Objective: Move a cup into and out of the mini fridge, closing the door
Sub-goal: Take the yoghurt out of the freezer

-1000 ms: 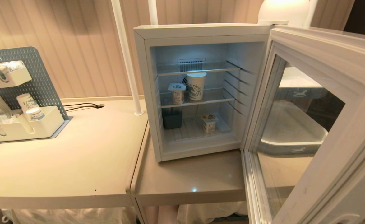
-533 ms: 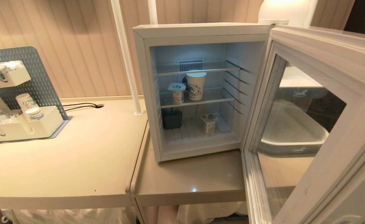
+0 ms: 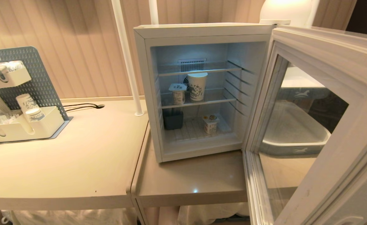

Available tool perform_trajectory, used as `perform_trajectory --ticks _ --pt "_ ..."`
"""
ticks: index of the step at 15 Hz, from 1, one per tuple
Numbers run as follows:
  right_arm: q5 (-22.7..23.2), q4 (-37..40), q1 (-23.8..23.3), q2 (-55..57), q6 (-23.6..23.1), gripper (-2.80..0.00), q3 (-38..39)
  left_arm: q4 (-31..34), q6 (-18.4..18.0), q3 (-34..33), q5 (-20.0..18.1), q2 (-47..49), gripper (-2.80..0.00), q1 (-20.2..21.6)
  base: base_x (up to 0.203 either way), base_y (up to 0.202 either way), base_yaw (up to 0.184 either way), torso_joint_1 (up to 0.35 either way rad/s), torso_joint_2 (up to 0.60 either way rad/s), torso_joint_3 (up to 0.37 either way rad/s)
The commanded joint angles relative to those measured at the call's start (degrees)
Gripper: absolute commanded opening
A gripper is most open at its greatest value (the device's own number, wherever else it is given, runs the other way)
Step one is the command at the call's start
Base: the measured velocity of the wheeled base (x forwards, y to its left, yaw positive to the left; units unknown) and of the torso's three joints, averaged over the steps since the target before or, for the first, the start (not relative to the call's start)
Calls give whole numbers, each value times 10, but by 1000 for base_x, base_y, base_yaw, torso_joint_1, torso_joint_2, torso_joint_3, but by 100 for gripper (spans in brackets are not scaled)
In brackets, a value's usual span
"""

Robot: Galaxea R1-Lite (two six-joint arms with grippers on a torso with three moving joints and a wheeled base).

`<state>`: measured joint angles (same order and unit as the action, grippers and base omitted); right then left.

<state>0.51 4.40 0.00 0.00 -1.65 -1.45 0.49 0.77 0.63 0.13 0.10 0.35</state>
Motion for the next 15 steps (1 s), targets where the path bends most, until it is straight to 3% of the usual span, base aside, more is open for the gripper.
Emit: perform_trajectory --ticks 1,5,13,15 --pt "1 1 0 1 -1 -280 0 -7 -7 -5 1 0 -280 0 0 0 0 0 0 0" --pt "0 1 0 1 -1 -280 0 1 -49 -7 0 0 -280 0 0 0 0 0 0 0" --pt "1 2 0 1 -1 -280 0 0 -53 -6 -1 1 -280 0 0 0 0 0 0 0" --pt "1 2 0 1 0 -280 0 0 -52 -6 -1 0 -280 0 -155 0 1 -1 10 -2"
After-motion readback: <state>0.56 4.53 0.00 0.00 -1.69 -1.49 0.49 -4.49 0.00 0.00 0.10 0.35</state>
